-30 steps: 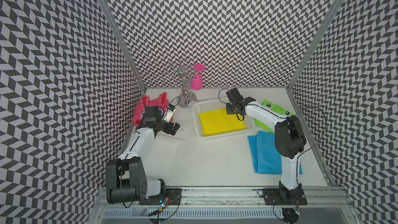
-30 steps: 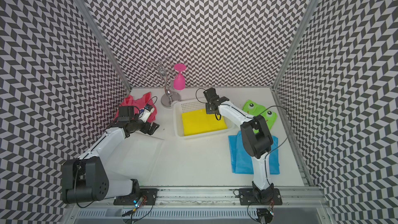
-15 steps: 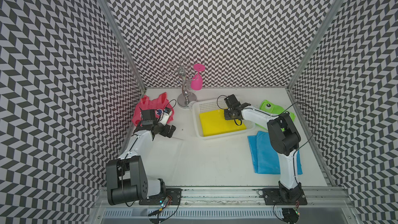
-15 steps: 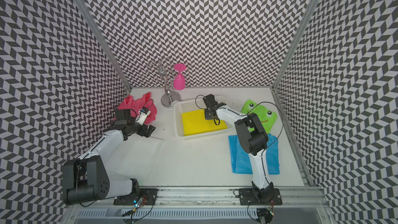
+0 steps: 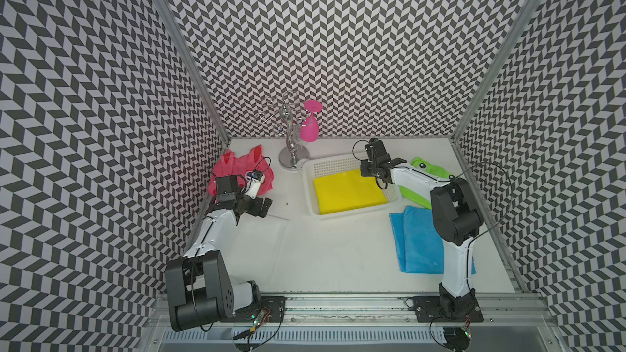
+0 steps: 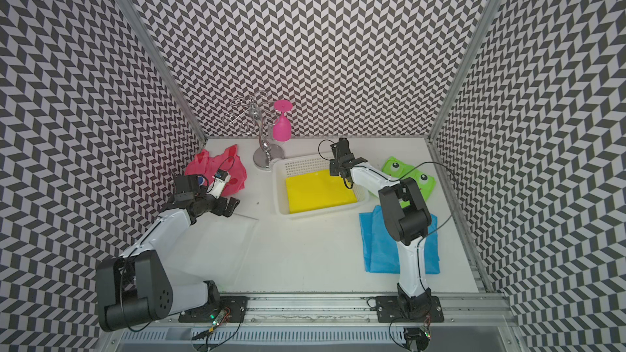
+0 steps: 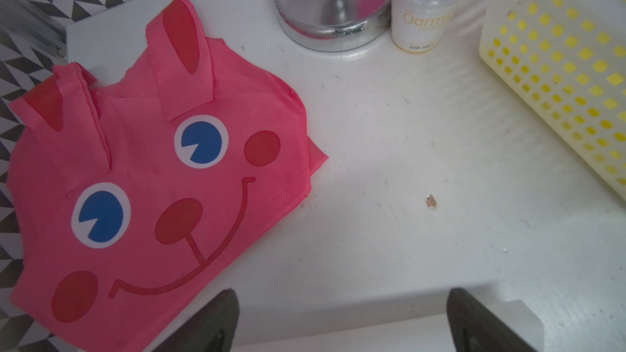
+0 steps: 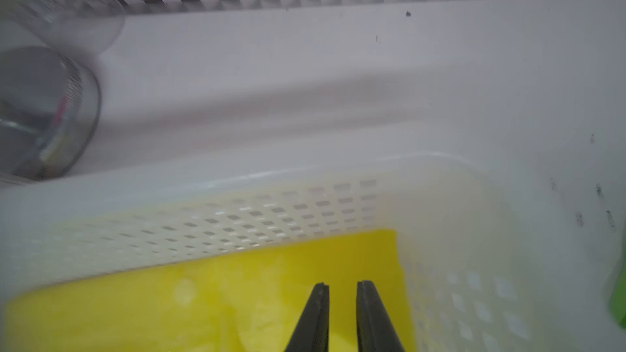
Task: Put the folded raincoat in the basket
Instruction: Pick up the raincoat from the corner of the board.
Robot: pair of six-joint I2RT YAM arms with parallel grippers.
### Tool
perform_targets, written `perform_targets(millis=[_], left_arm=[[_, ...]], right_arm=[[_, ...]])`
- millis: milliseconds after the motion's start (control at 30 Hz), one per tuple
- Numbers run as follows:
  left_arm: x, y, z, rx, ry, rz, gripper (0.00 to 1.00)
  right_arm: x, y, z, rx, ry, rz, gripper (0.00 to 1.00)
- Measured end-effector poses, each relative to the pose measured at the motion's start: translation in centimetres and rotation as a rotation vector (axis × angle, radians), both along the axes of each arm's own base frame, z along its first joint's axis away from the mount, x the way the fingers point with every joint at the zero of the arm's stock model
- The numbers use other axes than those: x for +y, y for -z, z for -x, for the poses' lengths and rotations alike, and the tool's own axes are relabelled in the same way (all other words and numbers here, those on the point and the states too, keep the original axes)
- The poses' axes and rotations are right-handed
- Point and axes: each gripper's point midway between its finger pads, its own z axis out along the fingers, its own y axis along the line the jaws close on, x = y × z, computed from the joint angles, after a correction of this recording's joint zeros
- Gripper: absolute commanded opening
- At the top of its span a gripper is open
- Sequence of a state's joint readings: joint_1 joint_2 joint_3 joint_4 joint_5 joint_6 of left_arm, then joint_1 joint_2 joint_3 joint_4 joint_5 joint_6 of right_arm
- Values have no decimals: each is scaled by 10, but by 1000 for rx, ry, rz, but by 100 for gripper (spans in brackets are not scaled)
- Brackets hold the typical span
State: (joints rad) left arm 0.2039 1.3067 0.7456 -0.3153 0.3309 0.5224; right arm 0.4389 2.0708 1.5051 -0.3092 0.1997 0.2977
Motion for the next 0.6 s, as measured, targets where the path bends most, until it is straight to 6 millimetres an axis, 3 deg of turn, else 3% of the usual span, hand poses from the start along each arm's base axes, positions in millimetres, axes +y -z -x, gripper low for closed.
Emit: perform_targets(millis=[100, 200, 367, 467, 600], left_arm=[[1, 13, 9, 32, -8, -3, 100], [4, 23, 15, 51, -18, -14, 100], [10, 30, 18, 57, -31, -34, 99], [9, 32, 19, 55, -17, -38, 100], [8, 32, 20, 53, 9, -51, 100]], right_arm=[[-3, 30, 7, 62, 4, 38, 17], [-6, 42, 10, 86, 7, 55, 17], [-5, 42, 10, 50, -12, 46, 20], [-6, 39, 21, 46, -41, 38, 23], [-6, 12, 33, 17, -84, 19, 35]])
